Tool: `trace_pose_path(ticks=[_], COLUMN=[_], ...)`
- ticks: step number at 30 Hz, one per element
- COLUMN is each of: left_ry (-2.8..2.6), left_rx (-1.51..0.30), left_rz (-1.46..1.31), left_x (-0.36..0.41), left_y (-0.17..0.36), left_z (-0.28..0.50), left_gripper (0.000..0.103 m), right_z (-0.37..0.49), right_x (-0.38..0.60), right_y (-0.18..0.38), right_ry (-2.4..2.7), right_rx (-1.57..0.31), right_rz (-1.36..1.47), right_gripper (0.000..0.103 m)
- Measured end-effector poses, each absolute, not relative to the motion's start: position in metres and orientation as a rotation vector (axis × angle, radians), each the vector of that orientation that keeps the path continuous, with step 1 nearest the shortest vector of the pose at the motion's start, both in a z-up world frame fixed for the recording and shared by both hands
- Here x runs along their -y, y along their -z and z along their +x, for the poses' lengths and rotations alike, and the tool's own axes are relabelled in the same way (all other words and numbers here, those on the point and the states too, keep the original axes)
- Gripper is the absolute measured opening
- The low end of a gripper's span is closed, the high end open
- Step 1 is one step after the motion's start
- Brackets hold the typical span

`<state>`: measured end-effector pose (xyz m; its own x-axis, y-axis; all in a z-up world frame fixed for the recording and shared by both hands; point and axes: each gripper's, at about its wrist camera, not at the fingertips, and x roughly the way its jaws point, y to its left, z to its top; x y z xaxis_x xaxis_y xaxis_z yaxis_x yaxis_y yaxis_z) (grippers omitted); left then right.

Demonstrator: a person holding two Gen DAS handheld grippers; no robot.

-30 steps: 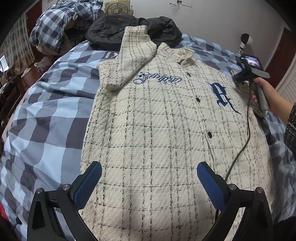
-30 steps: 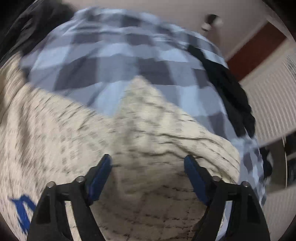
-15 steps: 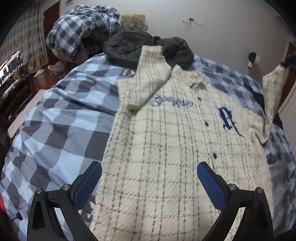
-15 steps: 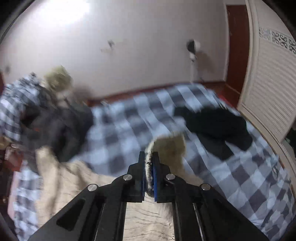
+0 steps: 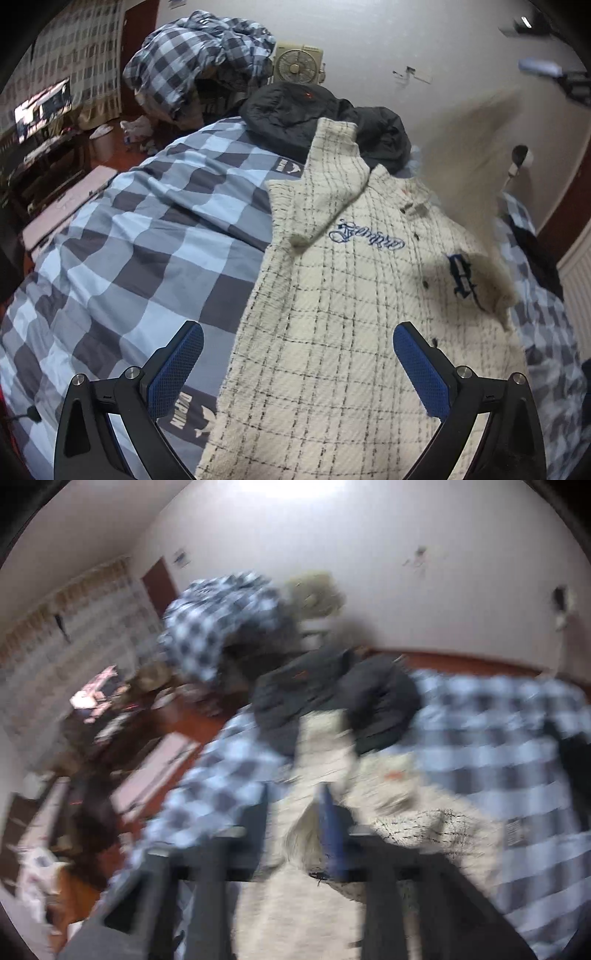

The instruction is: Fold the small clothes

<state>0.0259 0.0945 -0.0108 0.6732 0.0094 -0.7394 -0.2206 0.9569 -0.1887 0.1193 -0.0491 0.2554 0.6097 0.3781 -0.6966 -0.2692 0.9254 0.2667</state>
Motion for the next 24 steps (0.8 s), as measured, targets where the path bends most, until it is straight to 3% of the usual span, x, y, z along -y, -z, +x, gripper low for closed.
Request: trace_pose_path(ticks=[2,8,17,24], left_ry=[-0.133,-0.108,-0.103,-0.106], left_rx=[-0.819,-0.818,-0.844,-0.879], left_rz=[-0.286,-0.282,-0.259,-0.215], left_x=[-0.097,-0.092,-0.085,-0.076], left_y=[0.010,0.007,0.014,0.024], left_z=[0.024,0.024,0.028,0.036], left_gripper=[0.103,0.103,0.103,0.103], right_z=[0.124,0.116,0.094,0.089], right_x=[0.050,0.089,0.230,0.278], right_y=[-0.248,-0.215,-0.056,0.007], right_ry=[-0.383,-0.107,0.310,0.389], right_rx=[-0.865,-0.884,-1.182,-1.321], right_rz=[0.215,0.000,-0.188,-0.200], right_gripper=[0.085,0.085,0.085,0.085])
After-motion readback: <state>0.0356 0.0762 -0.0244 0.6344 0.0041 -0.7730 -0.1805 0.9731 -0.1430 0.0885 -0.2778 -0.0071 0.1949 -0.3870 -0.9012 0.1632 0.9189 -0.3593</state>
